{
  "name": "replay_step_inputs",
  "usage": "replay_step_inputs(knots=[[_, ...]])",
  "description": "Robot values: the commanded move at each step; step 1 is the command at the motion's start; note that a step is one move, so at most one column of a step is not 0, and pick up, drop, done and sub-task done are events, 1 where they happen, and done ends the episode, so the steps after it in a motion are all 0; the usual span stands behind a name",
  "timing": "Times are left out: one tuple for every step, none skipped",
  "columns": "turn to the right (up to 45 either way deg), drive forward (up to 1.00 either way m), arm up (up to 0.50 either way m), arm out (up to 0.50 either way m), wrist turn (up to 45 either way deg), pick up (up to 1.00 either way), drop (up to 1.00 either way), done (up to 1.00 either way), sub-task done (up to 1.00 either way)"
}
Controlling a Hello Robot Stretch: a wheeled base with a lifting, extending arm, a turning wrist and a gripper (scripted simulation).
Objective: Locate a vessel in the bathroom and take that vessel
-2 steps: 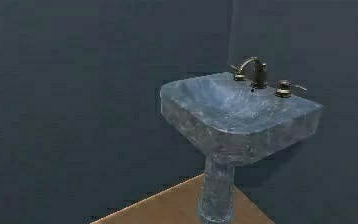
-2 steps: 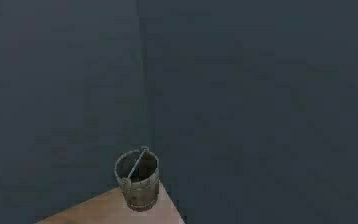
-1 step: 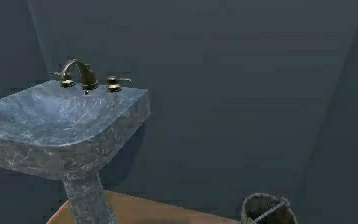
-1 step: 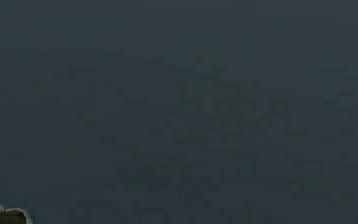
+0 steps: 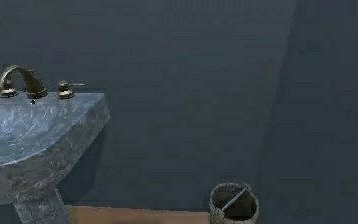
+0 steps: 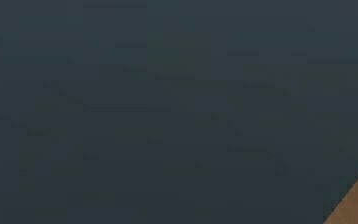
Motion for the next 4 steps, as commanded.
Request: replay_step_inputs(knots=[[3.0, 0.0, 0.0, 0.0, 0.0, 0.0, 0.0, 0.0, 0.0], [0.0, 0.15, 0.0, 0.0, 0.0, 0.0, 0.0, 0.0, 0.0], [-45.0, 0.0, 0.0, 0.0, 0.0, 0.0, 0.0, 0.0, 0.0], [-21.0, 0.0, 0.0, 0.0, 0.0, 0.0, 0.0, 0.0, 0.0]])
